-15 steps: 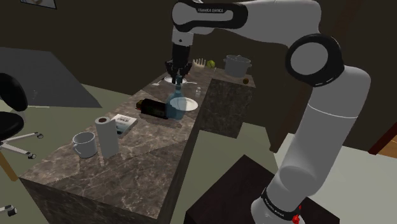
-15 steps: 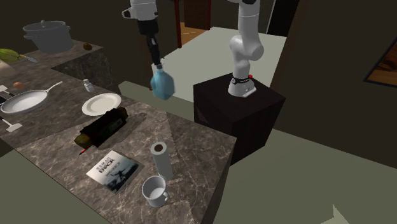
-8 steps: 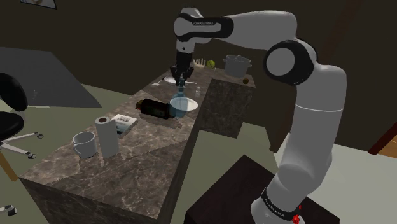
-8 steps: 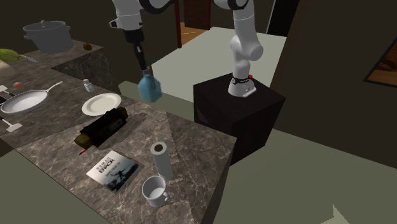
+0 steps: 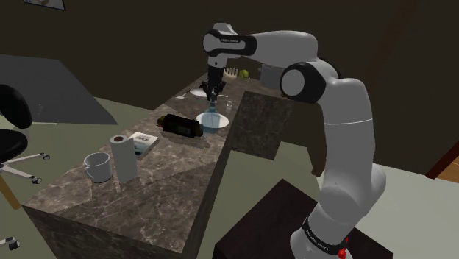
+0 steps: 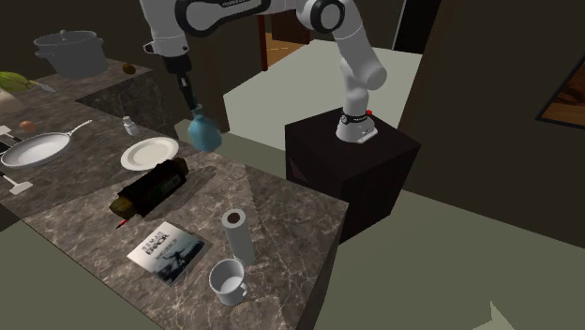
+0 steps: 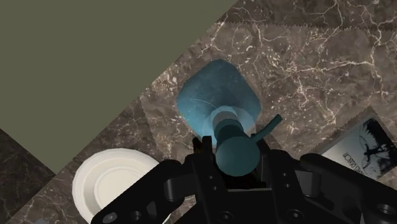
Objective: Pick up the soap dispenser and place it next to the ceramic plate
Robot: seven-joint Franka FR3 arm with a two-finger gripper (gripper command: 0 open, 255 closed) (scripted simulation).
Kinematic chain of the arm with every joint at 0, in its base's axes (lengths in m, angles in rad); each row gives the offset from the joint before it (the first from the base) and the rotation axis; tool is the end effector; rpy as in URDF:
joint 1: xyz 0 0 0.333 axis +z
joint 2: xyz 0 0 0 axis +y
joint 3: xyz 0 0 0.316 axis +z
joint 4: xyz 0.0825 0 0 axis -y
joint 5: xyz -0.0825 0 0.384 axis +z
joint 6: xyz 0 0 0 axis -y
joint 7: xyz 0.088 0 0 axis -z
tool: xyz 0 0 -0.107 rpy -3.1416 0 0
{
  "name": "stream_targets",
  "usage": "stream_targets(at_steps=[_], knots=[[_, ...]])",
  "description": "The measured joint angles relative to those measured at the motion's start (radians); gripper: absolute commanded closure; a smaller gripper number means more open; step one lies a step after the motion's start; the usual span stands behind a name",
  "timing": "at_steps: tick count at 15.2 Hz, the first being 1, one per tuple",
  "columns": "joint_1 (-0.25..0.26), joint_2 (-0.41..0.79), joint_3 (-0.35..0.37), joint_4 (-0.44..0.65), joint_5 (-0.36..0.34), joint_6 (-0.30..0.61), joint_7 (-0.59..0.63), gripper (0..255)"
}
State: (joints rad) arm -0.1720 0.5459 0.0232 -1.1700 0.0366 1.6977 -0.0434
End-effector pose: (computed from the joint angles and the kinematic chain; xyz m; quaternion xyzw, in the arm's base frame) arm 0.7045 -0.1063 0.4779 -0.9981 0.0568 0.0067 0.0249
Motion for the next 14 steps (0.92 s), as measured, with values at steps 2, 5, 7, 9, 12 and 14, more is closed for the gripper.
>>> stream_targets(at_steps=[2, 5, 7, 9, 12, 14], knots=[[-0.020, 0.076, -0.006, 0.095, 0.001, -0.020, -0.026, 255], [-0.042, 0.165, -0.011, 0.190, 0.003, -0.029, -0.052, 255], [-0.043, 0.172, -0.012, 0.173, 0.003, -0.005, -0.055, 255], [-0.043, 0.174, -0.012, 0.144, 0.003, 0.026, -0.057, 255], [-0.043, 0.177, -0.012, 0.110, 0.004, 0.063, -0.059, 255], [-0.044, 0.180, -0.012, 0.088, 0.004, 0.089, -0.060, 255]])
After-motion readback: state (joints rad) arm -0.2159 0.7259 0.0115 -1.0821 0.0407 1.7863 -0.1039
